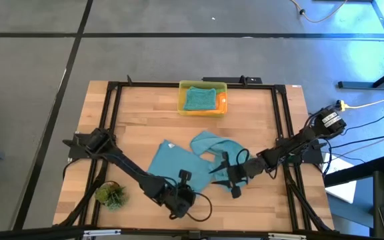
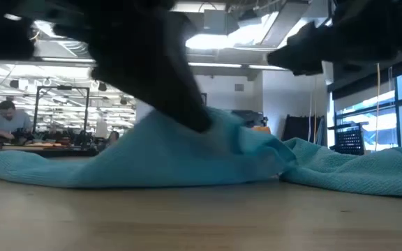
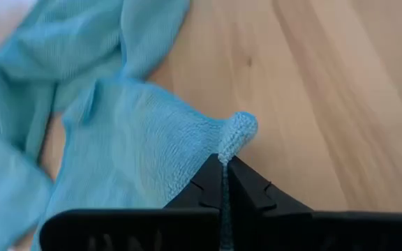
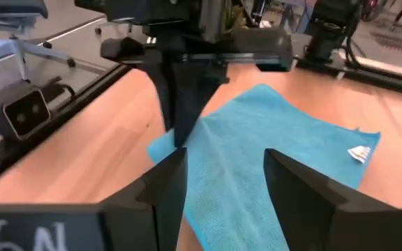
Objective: Fold microfiber towels
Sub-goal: Fold the top blue microfiber cloth
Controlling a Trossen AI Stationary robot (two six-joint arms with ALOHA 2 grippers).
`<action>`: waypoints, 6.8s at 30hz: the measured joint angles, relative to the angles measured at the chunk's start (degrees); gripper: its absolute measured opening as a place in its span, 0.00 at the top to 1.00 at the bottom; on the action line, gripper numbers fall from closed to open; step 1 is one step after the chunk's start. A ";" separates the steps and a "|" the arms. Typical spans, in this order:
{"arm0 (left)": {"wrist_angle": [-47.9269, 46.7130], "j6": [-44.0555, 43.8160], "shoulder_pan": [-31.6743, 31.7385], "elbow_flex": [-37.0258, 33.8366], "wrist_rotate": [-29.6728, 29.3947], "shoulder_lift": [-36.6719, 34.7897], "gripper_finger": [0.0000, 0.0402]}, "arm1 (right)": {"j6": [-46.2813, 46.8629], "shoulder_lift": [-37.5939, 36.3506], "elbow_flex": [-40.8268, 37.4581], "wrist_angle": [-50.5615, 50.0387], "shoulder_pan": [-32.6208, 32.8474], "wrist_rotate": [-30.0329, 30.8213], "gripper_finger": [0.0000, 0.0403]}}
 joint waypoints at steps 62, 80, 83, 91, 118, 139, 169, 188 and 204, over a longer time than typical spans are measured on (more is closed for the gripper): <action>-8.25 -17.42 -10.00 -1.77 -4.17 -5.16 1.00 | -18.15 23.41 20.57 -20.97 2.07 4.73 0.28; -13.90 -22.68 -11.28 -1.79 -5.41 -6.76 1.00 | -21.48 23.52 20.39 -20.83 2.62 9.20 0.77; -15.43 -25.25 -12.85 -1.79 -4.80 -6.76 1.00 | -21.82 23.58 20.69 -19.83 3.57 8.78 0.90; -14.73 -28.53 -16.02 -4.68 -5.87 -6.76 1.00 | -18.78 24.00 27.40 -29.73 5.41 7.90 0.98; -2.10 -4.83 0.49 -13.51 2.32 -7.62 1.00 | 0.95 17.23 36.49 -65.87 1.65 13.47 0.99; 8.56 -19.92 -13.18 -18.43 -4.26 -8.84 1.00 | 8.61 14.44 25.89 -36.82 11.22 10.93 0.99; -1.99 -56.31 -19.92 -45.95 -21.97 -36.87 1.00 | 2.81 22.97 40.37 -44.34 -11.43 -0.88 0.99; 4.70 -47.40 -3.68 -49.72 -11.15 -37.71 0.86 | 8.71 22.97 30.67 -34.71 -14.41 0.73 0.88; -0.79 -44.14 -3.78 -46.73 -10.06 -44.30 0.68 | 5.17 22.43 31.32 -34.84 -13.27 11.63 0.51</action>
